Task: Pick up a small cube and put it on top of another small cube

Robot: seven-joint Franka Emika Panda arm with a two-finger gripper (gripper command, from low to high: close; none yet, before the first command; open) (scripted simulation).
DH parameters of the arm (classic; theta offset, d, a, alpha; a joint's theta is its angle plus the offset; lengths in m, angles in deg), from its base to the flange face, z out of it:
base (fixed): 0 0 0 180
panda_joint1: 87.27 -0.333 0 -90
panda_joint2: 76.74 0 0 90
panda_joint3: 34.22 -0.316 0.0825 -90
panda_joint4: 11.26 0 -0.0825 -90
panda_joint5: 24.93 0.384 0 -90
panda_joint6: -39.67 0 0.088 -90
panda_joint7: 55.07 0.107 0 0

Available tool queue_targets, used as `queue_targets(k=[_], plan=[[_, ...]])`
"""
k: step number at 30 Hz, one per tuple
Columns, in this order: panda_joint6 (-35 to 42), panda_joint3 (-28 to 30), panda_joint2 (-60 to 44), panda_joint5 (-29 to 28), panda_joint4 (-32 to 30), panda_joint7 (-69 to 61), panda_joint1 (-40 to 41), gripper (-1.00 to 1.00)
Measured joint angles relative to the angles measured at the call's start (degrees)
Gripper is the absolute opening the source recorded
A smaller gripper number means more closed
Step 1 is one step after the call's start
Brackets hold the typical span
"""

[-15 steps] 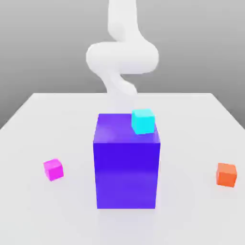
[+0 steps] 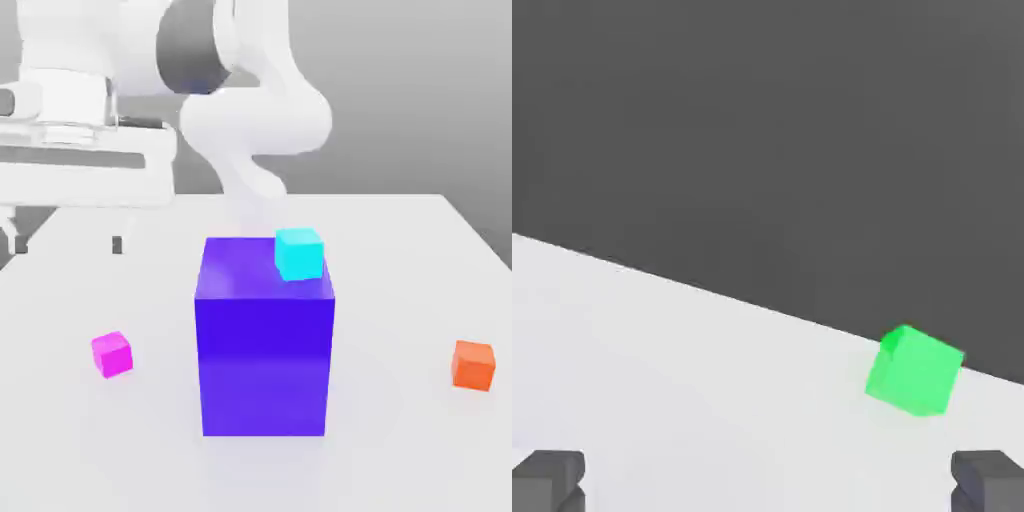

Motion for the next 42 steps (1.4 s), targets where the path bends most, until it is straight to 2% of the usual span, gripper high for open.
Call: queue_targets(k=[10,17,29,37,42], plan=[[-11.78,13.16,-14.49,-3.49,-12.74,-25.27,2.81,0.0],[-12.72,13.28,-19.39,7.98,-11.56,-35.7,1.0,0.0],[-14.65,2.67,-26.58,29.56,-8.65,-51.66,6.71,0.0],[-17.83,-7.83,-30.78,42.01,-7.54,-60.72,13.87,0.0],[-20.92,-16.38,-33.45,50.14,-7.01,-66.7,20.09,0.0]])
